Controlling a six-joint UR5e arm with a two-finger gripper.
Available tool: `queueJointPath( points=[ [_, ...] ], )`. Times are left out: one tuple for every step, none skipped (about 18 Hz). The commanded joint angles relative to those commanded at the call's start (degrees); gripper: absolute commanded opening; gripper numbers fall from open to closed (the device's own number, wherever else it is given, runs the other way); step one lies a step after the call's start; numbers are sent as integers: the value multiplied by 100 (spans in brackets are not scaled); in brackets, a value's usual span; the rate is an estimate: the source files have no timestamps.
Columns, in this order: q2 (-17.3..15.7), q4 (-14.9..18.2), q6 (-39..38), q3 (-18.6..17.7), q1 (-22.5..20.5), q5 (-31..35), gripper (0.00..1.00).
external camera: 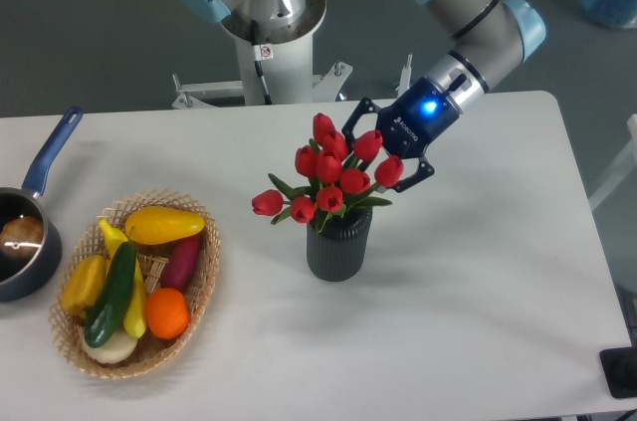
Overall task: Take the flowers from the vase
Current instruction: 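Close the gripper around the tulip stems just above the vase rim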
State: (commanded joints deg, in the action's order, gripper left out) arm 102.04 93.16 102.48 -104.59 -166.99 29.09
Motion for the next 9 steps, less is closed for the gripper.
queueJointPath(
  points=[
    [0, 0, 0, -9, -17, 0, 12],
    [0, 9, 0, -9, -18, 0, 9],
    [0, 9, 0, -9, -18, -26, 7],
    [0, 9, -9, -9, -26, -52, 6],
    [0, 9, -17, -9, -26, -53, 6],
    [0, 9, -17, -9, -35, -61, 6],
    [9, 9, -9, -9, -44, -62, 6],
    [9, 9, -26, 0, -44, -62, 5],
    [9, 9, -52, 0, -44, -70, 3]
  ],
)
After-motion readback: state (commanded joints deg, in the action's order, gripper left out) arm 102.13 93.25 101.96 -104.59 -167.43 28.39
